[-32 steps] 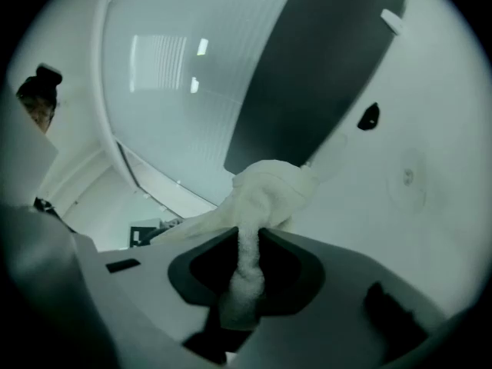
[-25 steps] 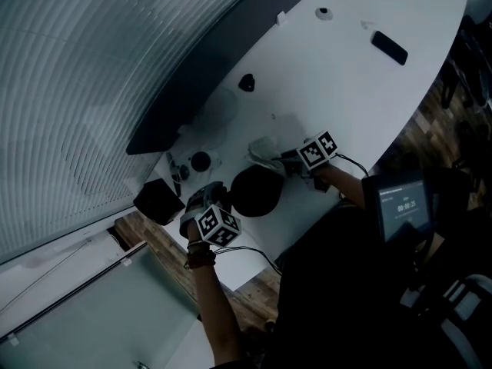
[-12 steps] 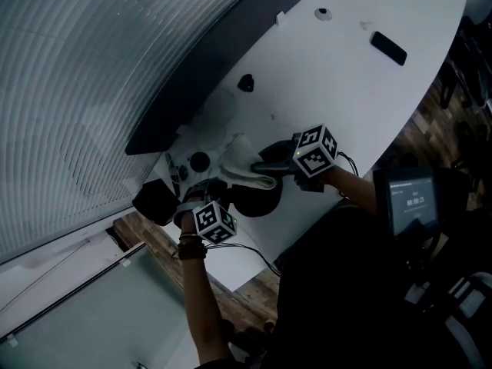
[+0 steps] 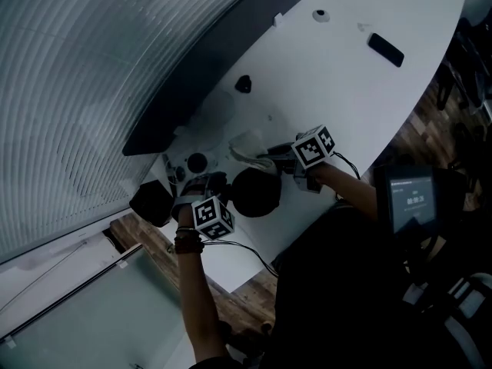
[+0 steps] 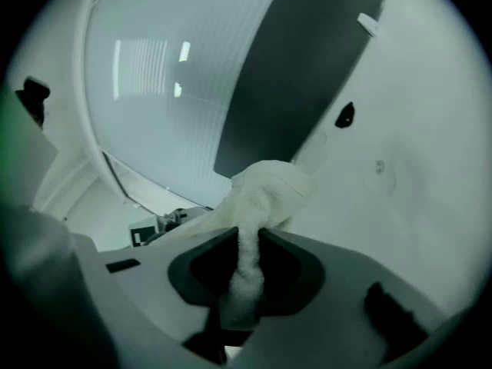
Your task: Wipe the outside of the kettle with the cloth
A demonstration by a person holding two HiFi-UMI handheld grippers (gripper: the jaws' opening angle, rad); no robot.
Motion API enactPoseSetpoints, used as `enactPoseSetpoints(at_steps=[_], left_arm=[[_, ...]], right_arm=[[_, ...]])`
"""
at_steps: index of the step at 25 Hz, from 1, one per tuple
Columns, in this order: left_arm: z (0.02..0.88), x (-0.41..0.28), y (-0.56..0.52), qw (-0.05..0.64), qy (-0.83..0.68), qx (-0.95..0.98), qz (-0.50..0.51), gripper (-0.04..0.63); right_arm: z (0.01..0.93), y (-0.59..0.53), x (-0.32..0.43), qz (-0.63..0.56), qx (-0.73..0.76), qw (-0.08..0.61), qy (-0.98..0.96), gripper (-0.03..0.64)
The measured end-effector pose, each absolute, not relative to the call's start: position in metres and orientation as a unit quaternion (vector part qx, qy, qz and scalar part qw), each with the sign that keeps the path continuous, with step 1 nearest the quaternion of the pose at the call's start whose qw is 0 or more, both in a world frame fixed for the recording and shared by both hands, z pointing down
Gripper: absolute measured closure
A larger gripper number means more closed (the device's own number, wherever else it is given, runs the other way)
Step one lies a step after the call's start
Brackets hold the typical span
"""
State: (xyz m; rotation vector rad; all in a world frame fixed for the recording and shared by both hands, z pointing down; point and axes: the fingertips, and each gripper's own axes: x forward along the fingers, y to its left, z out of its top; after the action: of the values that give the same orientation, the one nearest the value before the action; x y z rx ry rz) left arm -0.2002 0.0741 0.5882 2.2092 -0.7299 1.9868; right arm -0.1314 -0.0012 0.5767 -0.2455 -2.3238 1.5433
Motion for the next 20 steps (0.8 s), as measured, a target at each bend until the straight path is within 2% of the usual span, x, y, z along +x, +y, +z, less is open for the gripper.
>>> enactPoseSetpoints(at_steps=[7, 10, 13, 17, 20], left_arm=[[0.586, -0.191, 0.064, 0.018, -0.217, 0.722, 0.656, 0.457], [0.586, -0.191, 0.063, 0.021, -0.215, 0.73, 0.649, 0.457], [0.587, -0.189, 0.063, 0.023, -0.205, 0.736, 0.645, 0.457], [0.586, -0.19, 0.061, 0.013, -0.193, 0.738, 0.647, 0.457], [0.587, -0.194, 0.063, 0.01, -0.191, 0.737, 0.648, 0.457]], right_arm=[[0.645, 0.001, -0.101, 0.58, -0.023, 0.257, -0.773, 0.546], [0.655, 0.004, -0.094, 0.585, -0.017, 0.264, -0.767, 0.546], [0.637, -0.003, -0.094, 0.604, -0.03, 0.206, -0.769, 0.546], [0.56, -0.022, -0.105, 0.605, -0.1, 0.057, -0.788, 0.546], [0.52, -0.003, -0.118, 0.525, -0.168, 0.054, -0.833, 0.546]])
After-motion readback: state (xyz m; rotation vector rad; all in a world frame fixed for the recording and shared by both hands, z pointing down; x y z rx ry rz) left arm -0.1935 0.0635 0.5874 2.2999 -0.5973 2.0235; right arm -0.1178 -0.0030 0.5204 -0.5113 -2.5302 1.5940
